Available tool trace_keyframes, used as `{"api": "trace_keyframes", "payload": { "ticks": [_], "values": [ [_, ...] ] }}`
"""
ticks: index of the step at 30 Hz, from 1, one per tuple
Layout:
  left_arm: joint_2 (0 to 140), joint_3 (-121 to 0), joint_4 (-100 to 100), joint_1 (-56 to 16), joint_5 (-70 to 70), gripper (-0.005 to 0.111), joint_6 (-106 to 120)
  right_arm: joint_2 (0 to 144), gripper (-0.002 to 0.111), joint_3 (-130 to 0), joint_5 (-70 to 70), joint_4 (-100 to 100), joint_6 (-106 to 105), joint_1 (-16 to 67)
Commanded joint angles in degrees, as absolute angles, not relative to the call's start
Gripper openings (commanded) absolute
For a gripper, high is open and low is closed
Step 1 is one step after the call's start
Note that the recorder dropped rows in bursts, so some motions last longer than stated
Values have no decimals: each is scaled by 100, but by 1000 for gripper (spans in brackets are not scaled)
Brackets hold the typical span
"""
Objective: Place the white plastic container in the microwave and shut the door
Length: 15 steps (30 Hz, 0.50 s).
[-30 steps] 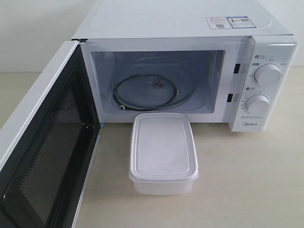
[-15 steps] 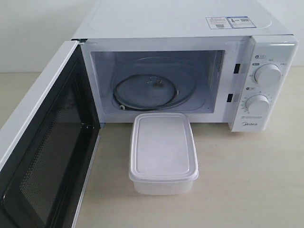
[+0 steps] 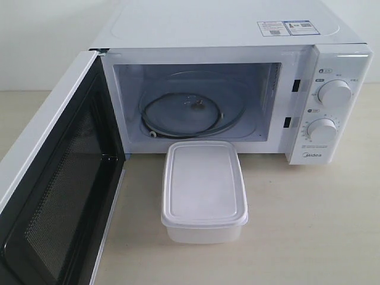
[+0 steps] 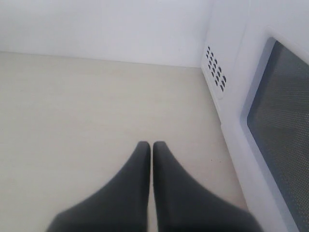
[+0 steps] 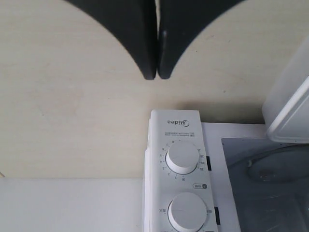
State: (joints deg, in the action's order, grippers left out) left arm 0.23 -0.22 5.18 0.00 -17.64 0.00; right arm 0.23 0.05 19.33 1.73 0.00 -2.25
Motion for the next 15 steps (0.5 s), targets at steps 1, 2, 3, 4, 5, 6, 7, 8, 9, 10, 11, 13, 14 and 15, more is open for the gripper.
{"api": "trace_keyframes", "payload": {
  "ticks": [1,2,3,4,5,6,7,8,9,10,11,13,14,15],
  "values": [
    [0,0,516,10,-1695,4,-46,0,0,0,1851,158,0,-213],
    [0,0,516,10,-1695,4,-46,0,0,0,1739,158,0,-213],
    [0,0,516,10,-1695,4,-46,0,0,0,1645,158,0,-213],
    [0,0,516,10,-1695,4,-46,0,0,0,1511,158,0,-213],
    [0,0,516,10,-1695,4,-46,0,0,0,1265,158,0,-213],
    [0,0,516,10,-1695,4,-46,0,0,0,1066,158,0,-213],
    [0,0,516,10,-1695,4,-46,0,0,0,799,158,0,-213],
    [0,0,516,10,-1695,4,-46,0,0,0,526,158,0,-213],
    [0,0,516,10,-1695,4,-46,0,0,0,246,158,0,-213],
    [0,0,516,10,-1695,4,-46,0,0,0,74,158,0,-213],
    [0,0,516,10,-1695,4,-46,0,0,0,-331,158,0,-213],
    [0,0,516,10,-1695,4,-46,0,0,0,-954,241,0,-213],
    [0,0,516,10,-1695,4,-46,0,0,0,-1399,243,0,-213],
    [0,0,516,10,-1695,4,-46,0,0,0,-1741,243,0,-213]
  ]
}}
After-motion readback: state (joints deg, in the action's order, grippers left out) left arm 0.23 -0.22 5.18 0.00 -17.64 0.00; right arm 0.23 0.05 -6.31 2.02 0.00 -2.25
